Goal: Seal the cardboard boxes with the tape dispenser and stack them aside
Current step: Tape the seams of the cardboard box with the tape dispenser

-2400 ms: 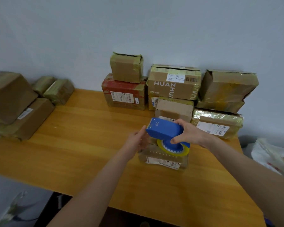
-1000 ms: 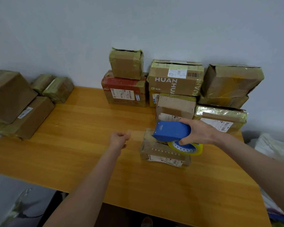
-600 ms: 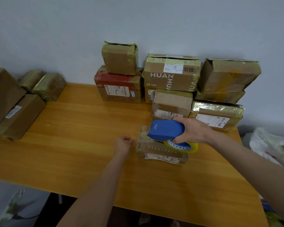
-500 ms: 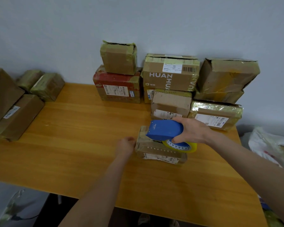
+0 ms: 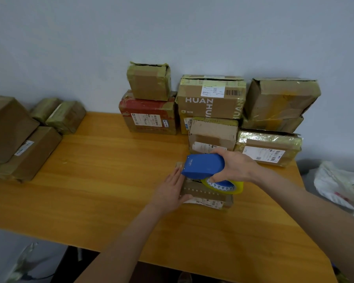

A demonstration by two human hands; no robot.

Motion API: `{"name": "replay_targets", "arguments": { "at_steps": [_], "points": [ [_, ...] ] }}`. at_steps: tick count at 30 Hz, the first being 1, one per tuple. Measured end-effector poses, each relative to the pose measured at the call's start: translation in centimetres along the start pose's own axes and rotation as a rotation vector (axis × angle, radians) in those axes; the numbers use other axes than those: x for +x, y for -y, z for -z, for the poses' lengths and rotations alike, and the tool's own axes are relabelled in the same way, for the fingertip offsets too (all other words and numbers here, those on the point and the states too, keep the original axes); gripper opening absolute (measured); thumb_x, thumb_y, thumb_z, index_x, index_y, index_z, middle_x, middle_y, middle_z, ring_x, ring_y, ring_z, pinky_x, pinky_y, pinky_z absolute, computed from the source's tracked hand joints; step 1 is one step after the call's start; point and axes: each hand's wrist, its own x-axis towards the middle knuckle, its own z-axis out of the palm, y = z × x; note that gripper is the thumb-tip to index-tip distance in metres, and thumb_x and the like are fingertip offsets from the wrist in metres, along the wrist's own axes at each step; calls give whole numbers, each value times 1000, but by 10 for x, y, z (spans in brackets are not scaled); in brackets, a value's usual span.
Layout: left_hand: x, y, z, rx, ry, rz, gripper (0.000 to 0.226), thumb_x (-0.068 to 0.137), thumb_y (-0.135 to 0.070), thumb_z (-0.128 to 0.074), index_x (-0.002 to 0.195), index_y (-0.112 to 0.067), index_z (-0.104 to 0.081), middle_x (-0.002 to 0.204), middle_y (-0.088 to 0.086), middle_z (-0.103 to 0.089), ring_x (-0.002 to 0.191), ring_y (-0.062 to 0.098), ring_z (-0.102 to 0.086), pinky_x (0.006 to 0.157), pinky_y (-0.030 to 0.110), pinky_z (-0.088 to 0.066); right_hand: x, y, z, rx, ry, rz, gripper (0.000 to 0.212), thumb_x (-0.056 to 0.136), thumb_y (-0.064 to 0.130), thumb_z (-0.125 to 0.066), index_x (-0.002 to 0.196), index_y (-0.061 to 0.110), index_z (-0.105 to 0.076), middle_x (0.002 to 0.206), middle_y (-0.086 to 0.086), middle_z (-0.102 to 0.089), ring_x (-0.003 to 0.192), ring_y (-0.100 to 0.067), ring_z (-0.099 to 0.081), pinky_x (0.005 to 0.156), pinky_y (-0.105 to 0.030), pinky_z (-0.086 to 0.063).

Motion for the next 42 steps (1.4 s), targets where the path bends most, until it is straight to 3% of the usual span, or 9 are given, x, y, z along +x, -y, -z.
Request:
{"name": "replay_targets", "arguments": {
  "at_steps": [3, 9, 13, 16, 21, 25, 35, 42],
  "points": [
    [2, 1, -3, 119, 24, 6, 89, 91, -66, -32, 152, -18, 11, 161, 1, 11, 146, 14, 17, 119, 36, 0, -1, 2, 2, -42, -12, 8, 79, 67, 60, -75, 133, 34, -41, 108, 8, -56, 93, -16, -55, 75, -31, -51],
    [4, 0, -1, 161, 78, 35, 90, 90, -67, -29, 149, -18, 17, 157, 0, 22, 144, 13, 20, 120, 39, -3, -5, -4, 13, -50, 20, -3, 77, 69, 55, -74, 137, 41, -40, 107, 10, -53, 94, -17, -52, 72, -33, -47],
    [2, -1, 4, 210, 109, 17, 87, 89, -68, -23, 139, -17, 27, 151, 3, 29, 144, 16, 20, 121, 40, -2, -18, -27, 26, 2, 38, -68, 71, 68, 49, -76, 132, 36, -47, 108, 6, -57, 96, -20, -56, 82, -42, -54],
    [2, -8, 8, 258, 89, 27, 87, 92, -65, -27, 139, -16, 28, 151, 8, 29, 143, 20, 20, 120, 41, 4, -22, -28, 22, 4, 18, -73, 69, 69, 49, -76, 130, 35, -45, 108, 5, -56, 95, -20, -56, 80, -38, -53],
    [3, -39, 1, 215, 34, -18, 78, 101, -40, -40, 148, -12, 16, 157, 8, 22, 145, 19, 19, 122, 41, 1, -23, -21, 16, 3, -32, -39, 68, 70, 49, -76, 128, 31, -46, 104, 6, -57, 92, -17, -56, 72, -28, -48],
    [-2, -24, 9, 226, 42, -19, 69, 103, -21, -39, 152, -14, 9, 159, 7, 18, 146, 17, 16, 122, 38, -5, -19, -6, 11, 16, 0, 0, 69, 66, 52, -77, 126, 32, -49, 106, 5, -58, 91, -16, -57, 73, -30, -53],
    [-8, -11, 19, 107, 30, 7, 71, 101, -24, -45, 154, -24, 3, 161, -1, 9, 148, 14, 8, 121, 34, -4, -15, 5, 6, -31, -26, 34, 71, 69, 56, -73, 131, 36, -44, 105, 9, -54, 91, -14, -54, 74, -31, -52],
    [-8, -6, 12, 104, 17, -15, 72, 100, -27, -45, 153, -21, 3, 161, -1, 8, 148, 15, 4, 121, 32, -2, -29, -22, 33, 38, 81, -32, 66, 69, 47, -77, 129, 34, -51, 105, 6, -59, 93, -17, -58, 80, -36, -54]
  ]
}}
